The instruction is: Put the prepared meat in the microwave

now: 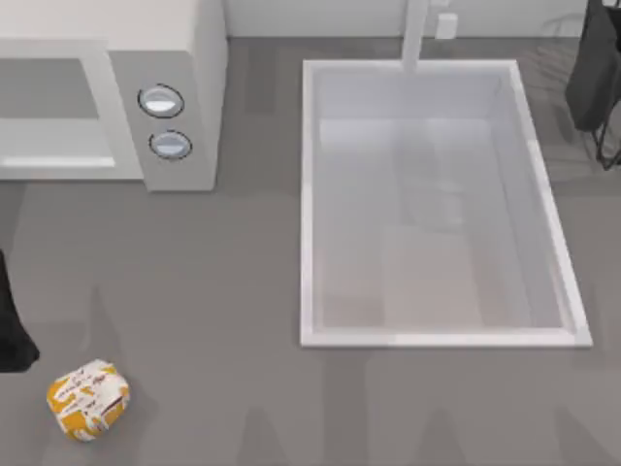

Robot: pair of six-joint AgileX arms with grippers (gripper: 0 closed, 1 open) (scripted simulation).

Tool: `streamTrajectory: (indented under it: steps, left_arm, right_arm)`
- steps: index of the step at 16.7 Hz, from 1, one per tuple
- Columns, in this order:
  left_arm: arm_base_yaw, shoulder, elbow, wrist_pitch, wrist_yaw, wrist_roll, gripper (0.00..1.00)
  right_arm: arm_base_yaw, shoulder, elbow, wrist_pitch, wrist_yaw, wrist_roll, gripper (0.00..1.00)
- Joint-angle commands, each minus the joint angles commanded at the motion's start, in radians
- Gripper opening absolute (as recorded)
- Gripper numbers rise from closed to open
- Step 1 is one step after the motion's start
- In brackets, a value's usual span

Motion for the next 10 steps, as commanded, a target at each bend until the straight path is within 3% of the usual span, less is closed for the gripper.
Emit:
streamTrajectory:
  steps: [5, 10]
  left_arm:
    - [-0.005, 0.066, 0.05, -0.058, -0.014, 0.039, 1.0]
    - [-0.08, 0.381, 0.247, -0.279, -0.013, 0.165, 1.0]
  right_arm:
    - [0.0, 0.0, 0.0, 0.0, 0.0, 0.0, 1.0]
    - [0.0, 0.0, 0.0, 0.0, 0.0, 0.0, 1.0]
